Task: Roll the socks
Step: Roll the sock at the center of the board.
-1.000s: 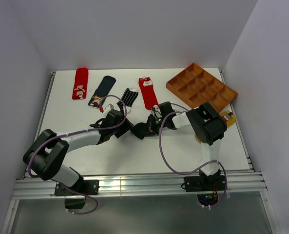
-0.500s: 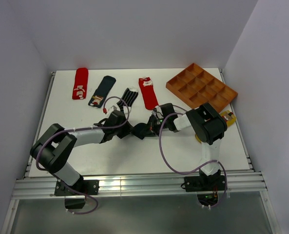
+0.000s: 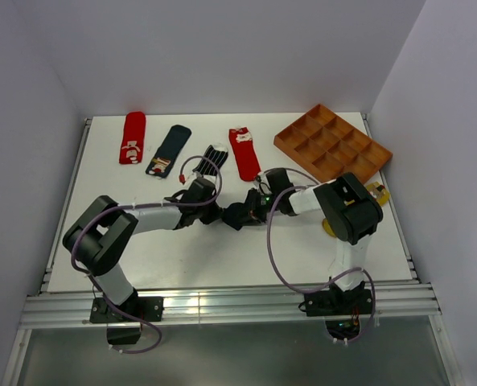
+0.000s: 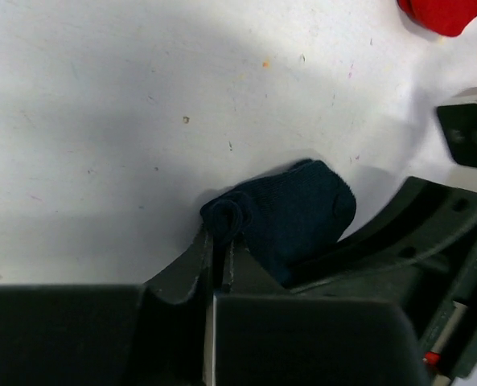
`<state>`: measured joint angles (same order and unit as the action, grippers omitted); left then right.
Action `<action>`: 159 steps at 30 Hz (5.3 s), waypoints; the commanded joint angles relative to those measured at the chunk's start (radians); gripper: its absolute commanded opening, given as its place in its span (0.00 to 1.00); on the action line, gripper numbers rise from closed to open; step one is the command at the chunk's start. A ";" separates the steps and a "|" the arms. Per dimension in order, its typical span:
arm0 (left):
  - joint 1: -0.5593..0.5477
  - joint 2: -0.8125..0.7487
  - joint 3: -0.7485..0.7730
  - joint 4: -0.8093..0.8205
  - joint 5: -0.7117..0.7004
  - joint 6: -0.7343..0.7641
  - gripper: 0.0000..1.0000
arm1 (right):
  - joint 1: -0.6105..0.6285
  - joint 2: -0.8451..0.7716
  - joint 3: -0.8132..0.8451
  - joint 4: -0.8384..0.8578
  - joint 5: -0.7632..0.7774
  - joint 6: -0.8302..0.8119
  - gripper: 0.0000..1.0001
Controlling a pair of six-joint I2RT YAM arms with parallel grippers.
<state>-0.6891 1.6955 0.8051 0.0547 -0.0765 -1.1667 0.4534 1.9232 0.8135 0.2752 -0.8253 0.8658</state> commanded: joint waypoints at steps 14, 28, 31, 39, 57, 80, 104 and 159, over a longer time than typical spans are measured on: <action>-0.041 0.023 0.112 -0.223 -0.098 0.084 0.00 | 0.221 -0.444 0.035 -0.344 0.643 -0.465 0.35; -0.050 0.030 0.141 -0.237 -0.100 0.099 0.00 | 0.330 -0.313 0.044 -0.202 0.692 -0.542 0.30; -0.050 0.033 0.146 -0.242 -0.101 0.101 0.00 | 0.346 -0.291 0.041 -0.200 0.710 -0.554 0.30; -0.052 0.023 0.152 -0.254 -0.106 0.107 0.00 | 0.372 -0.253 0.044 -0.248 0.848 -0.570 0.36; -0.052 0.033 0.175 -0.276 -0.097 0.128 0.00 | 0.439 -0.337 0.021 -0.205 0.916 -0.665 0.43; -0.029 0.023 0.183 -0.266 -0.118 0.180 0.04 | 0.436 -0.125 0.144 -0.416 0.885 -0.614 0.00; 0.008 -0.189 0.009 -0.147 -0.115 0.082 0.66 | 0.015 0.077 -0.109 0.411 -0.135 0.234 0.00; -0.013 0.049 0.184 -0.254 -0.040 0.200 0.08 | 0.435 -0.334 0.015 -0.182 0.923 -0.657 0.42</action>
<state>-0.6971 1.7321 0.9565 -0.1741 -0.1028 -1.0042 0.8680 1.5604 0.8089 0.0471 0.0326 0.2657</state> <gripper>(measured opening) 0.180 0.420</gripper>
